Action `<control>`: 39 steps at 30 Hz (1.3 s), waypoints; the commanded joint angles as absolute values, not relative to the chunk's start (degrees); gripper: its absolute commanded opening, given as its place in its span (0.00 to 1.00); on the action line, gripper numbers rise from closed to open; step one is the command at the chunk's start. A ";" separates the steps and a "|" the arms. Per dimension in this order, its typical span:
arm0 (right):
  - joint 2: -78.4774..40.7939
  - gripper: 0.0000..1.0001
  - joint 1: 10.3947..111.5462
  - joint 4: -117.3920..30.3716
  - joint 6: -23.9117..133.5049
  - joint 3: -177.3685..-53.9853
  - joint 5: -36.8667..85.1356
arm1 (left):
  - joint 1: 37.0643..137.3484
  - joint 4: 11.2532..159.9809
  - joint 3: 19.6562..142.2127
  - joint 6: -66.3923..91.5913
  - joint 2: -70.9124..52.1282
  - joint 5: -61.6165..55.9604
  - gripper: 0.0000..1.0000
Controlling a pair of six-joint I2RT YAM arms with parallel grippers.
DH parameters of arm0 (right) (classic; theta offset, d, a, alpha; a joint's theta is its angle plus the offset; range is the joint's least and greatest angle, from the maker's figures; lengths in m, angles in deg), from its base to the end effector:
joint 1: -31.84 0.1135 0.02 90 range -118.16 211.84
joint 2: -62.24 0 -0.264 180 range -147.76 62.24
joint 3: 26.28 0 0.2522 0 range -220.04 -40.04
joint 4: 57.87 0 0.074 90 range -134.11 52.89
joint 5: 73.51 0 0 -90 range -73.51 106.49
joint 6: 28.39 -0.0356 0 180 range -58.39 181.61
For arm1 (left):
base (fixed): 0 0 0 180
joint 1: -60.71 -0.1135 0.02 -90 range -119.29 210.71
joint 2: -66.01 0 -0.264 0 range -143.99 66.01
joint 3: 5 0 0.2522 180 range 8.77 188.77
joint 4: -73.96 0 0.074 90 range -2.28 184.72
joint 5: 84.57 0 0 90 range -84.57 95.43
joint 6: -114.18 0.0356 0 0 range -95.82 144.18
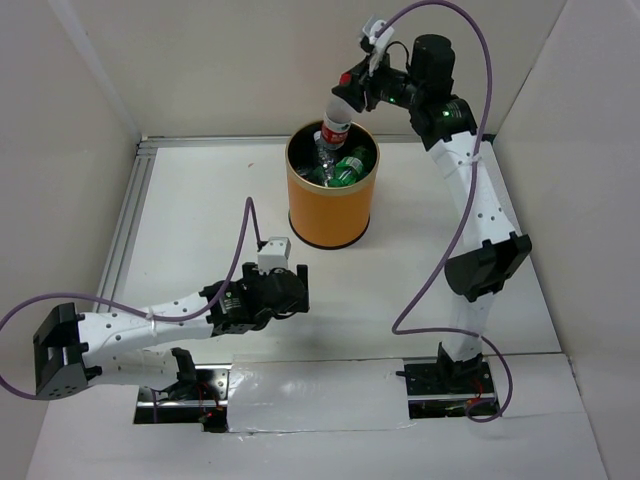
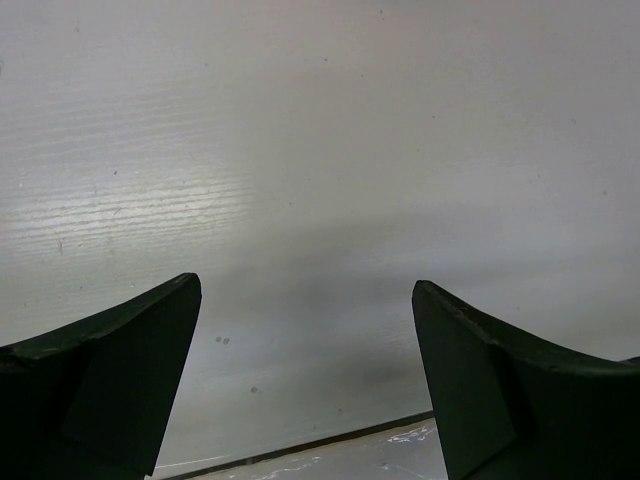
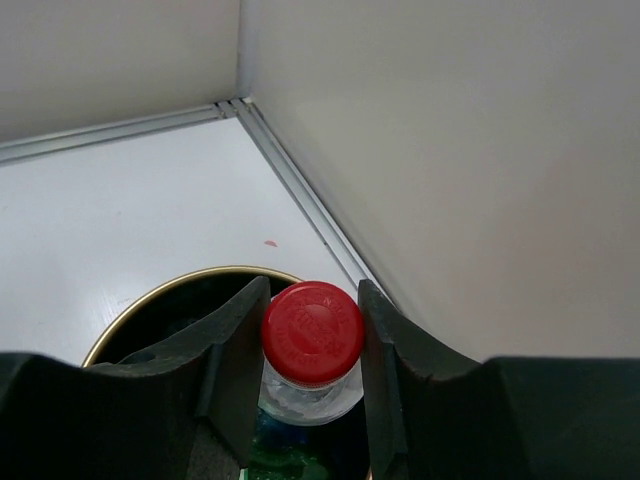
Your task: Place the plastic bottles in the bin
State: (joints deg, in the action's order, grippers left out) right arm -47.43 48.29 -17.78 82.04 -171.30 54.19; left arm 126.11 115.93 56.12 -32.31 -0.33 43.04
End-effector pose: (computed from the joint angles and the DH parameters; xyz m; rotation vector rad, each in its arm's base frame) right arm 0.3932 0.1388 0.4996 -0.9724 1.3440 0.4894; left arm 0.1174 -0.2043 0.2574 -0.1218 2.2150 -0.3898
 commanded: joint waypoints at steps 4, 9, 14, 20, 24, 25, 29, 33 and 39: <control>-49.12 0.04 47.76 -2.97 89.82 -168.11 43.74 | 126.36 113.65 56.50 -32.16 1.85 44.72 1.00; -45.70 0.02 47.75 -5.34 89.82 -163.62 41.28 | 126.36 113.65 56.49 -32.16 3.08 44.72 1.00; -46.56 0.09 47.22 -1.93 91.05 -160.98 42.94 | 126.36 113.65 56.49 -32.16 2.47 44.19 1.00; -48.16 1.00 47.22 3.19 89.30 -162.48 48.49 | 126.36 113.65 57.54 -31.63 1.41 44.19 1.00; -41.84 1.00 47.22 -4.27 86.05 -163.17 47.70 | 126.36 113.65 57.54 -30.58 1.41 44.19 1.00; -41.13 1.00 47.22 -5.07 85.35 -163.87 47.09 | 126.36 113.13 57.54 -30.58 1.41 44.19 1.00; -37.79 1.00 46.61 -7.45 83.24 -167.13 45.59 | 126.36 112.51 59.65 -29.00 0.02 44.72 1.00; -32.96 1.00 43.63 -11.14 81.39 -162.85 45.06 | 126.36 111.80 60.97 -26.89 -1.40 45.25 1.00; -22.07 1.00 40.46 -18.52 72.45 -146.08 23.95 | 125.84 111.28 62.82 -25.65 -2.02 46.38 1.00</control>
